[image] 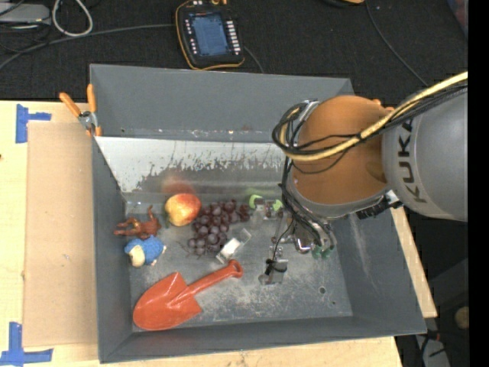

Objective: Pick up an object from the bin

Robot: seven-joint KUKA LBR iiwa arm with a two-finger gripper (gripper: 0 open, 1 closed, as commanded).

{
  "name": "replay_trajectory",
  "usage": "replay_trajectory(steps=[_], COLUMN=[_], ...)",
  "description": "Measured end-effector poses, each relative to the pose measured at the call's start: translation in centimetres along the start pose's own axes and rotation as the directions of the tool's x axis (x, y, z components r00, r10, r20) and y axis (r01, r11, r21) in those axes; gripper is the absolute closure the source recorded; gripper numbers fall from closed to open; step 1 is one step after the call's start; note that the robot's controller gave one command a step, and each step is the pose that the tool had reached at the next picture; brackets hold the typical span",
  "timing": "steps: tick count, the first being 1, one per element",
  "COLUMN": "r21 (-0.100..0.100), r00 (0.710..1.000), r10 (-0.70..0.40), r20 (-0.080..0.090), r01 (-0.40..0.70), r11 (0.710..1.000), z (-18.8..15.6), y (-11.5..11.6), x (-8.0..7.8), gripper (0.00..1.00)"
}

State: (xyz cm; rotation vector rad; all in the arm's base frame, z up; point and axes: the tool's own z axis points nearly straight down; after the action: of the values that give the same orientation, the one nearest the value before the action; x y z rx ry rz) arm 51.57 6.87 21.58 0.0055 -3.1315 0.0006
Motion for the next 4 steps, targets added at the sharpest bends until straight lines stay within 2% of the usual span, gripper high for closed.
replay_trajectory(steps=[1,2,3,4], r21=[-0.001,-0.001,0.008,-0.004], r00=[1.0,0.993,0.963,0.987], r10=[0.004,-0.119,-0.266,-0.163], r20=[0.008,0.008,0.032,-0.011], r01=[-0.004,0.119,0.266,0.163], r11=[1.0,0.993,0.964,0.987], z=[-0.4,13.5,5.4,15.2], y=[-0.1,9.2,4.4,10.1], x=[-0.2,1.8,-10.3,1.5], gripper=[0.0,0.0,0.0,0.0])
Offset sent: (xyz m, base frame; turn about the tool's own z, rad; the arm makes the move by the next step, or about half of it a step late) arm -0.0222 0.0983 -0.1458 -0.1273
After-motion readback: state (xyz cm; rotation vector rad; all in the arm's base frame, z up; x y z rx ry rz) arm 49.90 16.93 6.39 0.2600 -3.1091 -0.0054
